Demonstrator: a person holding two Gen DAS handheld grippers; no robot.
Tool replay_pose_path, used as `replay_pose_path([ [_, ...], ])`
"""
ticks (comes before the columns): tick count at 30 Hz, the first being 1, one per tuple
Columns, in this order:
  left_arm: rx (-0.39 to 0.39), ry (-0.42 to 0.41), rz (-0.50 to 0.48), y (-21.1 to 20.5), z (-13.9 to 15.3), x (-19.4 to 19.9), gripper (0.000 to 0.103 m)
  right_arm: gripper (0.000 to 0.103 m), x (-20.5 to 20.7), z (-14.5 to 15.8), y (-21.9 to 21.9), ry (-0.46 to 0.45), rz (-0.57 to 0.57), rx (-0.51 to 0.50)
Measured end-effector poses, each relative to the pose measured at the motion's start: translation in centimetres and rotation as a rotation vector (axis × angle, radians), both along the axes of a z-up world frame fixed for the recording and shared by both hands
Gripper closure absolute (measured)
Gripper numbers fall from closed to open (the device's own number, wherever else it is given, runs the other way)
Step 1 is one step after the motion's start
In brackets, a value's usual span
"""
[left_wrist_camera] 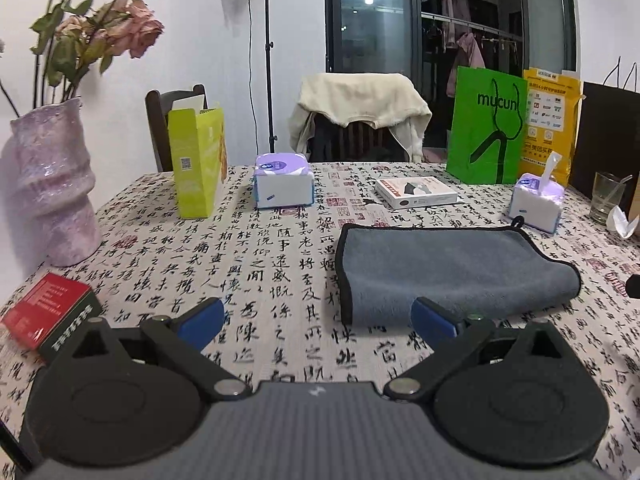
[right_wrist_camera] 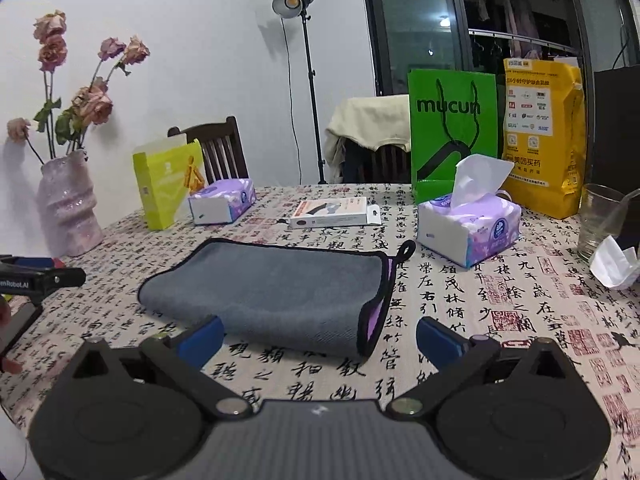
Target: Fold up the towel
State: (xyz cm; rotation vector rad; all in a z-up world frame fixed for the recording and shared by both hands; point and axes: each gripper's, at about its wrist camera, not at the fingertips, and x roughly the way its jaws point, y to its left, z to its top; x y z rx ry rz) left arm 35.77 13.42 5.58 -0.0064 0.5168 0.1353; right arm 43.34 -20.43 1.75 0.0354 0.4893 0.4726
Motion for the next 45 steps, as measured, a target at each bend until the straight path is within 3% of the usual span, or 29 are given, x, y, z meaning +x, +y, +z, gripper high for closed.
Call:
replay_pose_path([
  [17, -0.002, -0.071, -0.002, -2.7, 0.6, -10.0, 0.0, 0.0, -9.6, 0.6, -2.4, -0.046, -0.04, 0.011],
  [31, 0.048, -0.141, -0.027, -5.9, -0.2, -18.1, 0.0, 0.0, -17.2, 0.1, -2.3, -0.083, -0.021, 0.004],
  [45, -0.006, -0.178, 0.026, -5.8, -1.1, -25.4, 0.0, 0.0, -24.6, -0.2, -2.2, -0.126, 0.012, 0.051],
])
